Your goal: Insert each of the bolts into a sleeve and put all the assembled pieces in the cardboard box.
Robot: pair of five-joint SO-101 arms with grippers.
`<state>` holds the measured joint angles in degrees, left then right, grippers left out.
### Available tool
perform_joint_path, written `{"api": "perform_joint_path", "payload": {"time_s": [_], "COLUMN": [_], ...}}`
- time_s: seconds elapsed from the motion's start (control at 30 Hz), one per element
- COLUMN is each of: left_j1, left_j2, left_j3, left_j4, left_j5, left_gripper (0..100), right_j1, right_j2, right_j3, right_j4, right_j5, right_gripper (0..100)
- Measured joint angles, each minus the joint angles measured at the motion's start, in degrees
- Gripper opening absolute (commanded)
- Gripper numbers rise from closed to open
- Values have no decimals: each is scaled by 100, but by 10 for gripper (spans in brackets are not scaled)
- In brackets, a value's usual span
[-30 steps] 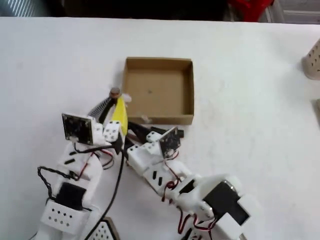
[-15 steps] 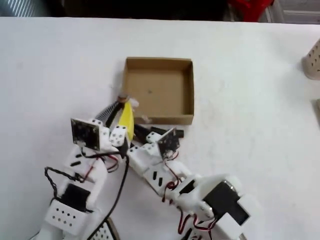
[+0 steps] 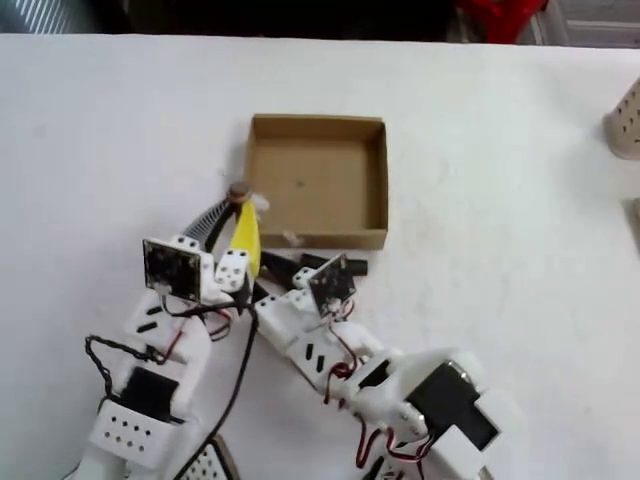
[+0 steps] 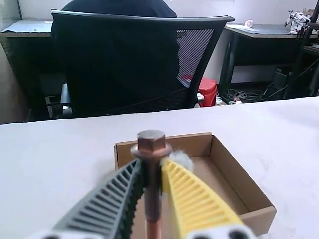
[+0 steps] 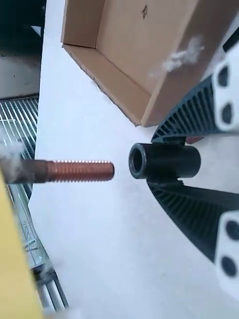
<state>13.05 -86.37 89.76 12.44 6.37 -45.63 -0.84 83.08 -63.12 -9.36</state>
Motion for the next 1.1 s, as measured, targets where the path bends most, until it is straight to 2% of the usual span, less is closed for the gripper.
{"api": "perform_joint_path", "payload": {"time_s": [0.33,1.1], "left_j1": [158,193], "left_j2": [-18,-79], "left_j3": [9,176], "left_j4": [334,484], "left_j5": [-18,-9], "left_gripper": [22,22], "right_j1": [0,97], "right_j2": [0,-114], "right_j3": [0,79], "right_j4": [0,79], "right_j5": [18,53], "right_gripper": [16,16]}}
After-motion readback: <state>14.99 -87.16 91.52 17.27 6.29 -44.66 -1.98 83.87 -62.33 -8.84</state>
